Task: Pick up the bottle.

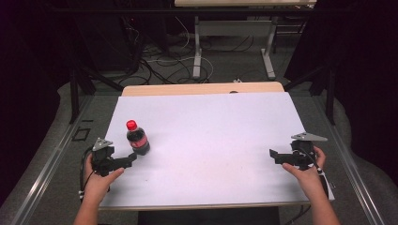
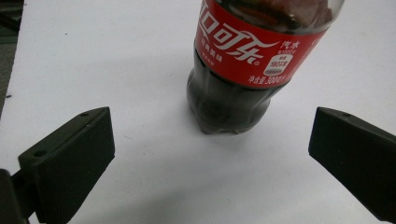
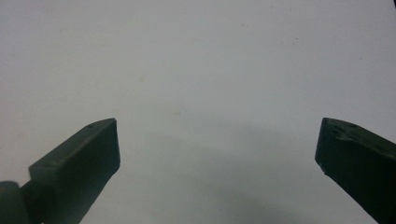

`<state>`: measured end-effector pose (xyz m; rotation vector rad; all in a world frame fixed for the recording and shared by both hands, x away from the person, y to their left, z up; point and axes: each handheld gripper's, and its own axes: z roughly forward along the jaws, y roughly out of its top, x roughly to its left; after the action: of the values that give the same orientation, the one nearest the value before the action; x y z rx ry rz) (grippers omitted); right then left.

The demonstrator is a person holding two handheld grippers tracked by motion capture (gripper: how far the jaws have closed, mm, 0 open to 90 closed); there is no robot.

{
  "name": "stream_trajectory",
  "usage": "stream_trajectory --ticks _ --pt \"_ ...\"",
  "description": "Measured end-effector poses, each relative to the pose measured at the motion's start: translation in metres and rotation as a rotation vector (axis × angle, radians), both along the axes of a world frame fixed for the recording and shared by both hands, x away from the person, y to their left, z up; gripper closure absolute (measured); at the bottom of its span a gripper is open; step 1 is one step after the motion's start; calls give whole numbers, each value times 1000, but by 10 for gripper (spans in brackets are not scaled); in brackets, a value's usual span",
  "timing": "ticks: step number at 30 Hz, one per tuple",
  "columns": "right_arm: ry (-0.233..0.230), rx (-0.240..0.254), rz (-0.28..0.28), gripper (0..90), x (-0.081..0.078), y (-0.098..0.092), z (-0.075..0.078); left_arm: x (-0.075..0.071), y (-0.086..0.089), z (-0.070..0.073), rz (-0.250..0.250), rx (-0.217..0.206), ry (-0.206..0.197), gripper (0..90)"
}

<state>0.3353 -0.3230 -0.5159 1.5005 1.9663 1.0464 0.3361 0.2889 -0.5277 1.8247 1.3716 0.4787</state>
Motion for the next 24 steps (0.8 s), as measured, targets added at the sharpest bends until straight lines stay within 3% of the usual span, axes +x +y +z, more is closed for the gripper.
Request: stream_trajectory --ticks 12,17,24 --pt "-23 -27 5 2 -2 4 -2 0 -8 8 -25 -11 -51 14" --pt "-37 -21 26 45 -4 8 -1 2 -14 7 -43 17 -68 35" --pt "-41 -27 45 71 -4 14 -3 13 -23 6 -32 14 -104 158"
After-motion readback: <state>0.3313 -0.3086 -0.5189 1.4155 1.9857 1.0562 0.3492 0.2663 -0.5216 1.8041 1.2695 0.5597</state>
